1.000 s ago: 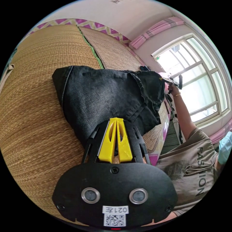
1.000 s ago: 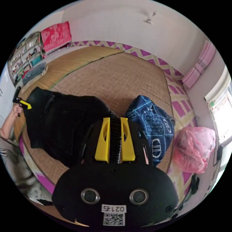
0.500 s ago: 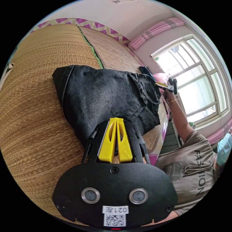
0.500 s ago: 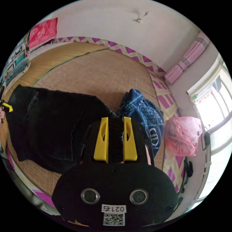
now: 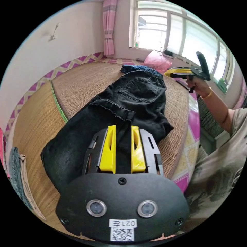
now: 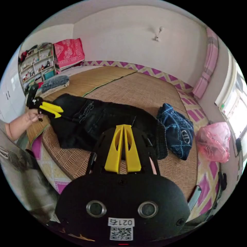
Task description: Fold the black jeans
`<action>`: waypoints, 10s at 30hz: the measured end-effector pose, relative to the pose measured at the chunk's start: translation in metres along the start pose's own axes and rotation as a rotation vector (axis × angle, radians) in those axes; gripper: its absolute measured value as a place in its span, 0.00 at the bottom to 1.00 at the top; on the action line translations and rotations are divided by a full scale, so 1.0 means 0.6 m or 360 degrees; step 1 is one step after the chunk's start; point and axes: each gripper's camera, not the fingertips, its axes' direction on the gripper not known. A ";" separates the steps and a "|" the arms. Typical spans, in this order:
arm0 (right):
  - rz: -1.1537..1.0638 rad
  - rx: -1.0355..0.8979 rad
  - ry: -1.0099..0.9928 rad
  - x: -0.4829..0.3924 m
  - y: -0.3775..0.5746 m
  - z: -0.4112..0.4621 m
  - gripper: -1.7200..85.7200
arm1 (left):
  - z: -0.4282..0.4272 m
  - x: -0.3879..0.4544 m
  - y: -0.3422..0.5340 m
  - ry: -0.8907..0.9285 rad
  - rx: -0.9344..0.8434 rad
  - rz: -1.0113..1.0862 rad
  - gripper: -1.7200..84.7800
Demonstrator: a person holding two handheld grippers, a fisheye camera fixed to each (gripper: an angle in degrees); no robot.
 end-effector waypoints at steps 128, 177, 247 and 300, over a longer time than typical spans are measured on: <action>-0.0251 -0.0363 -0.0727 -0.062 0.504 -0.085 0.04 | -0.210 -0.007 0.689 0.0368 0.0662 -0.0623 0.01; 0.0073 -0.0489 0.0402 0.131 -0.329 0.668 0.01 | -0.146 -0.622 0.620 0.0375 0.0630 -0.1420 0.01; 0.1937 0.0400 -0.1007 0.731 -0.044 -0.388 0.02 | -0.285 -0.224 0.832 0.0105 0.0782 -0.2163 0.11; 0.1229 -0.0264 -0.0547 0.470 -0.343 0.381 0.02 | -0.166 -0.722 0.157 -0.0290 -0.0411 -0.1672 0.01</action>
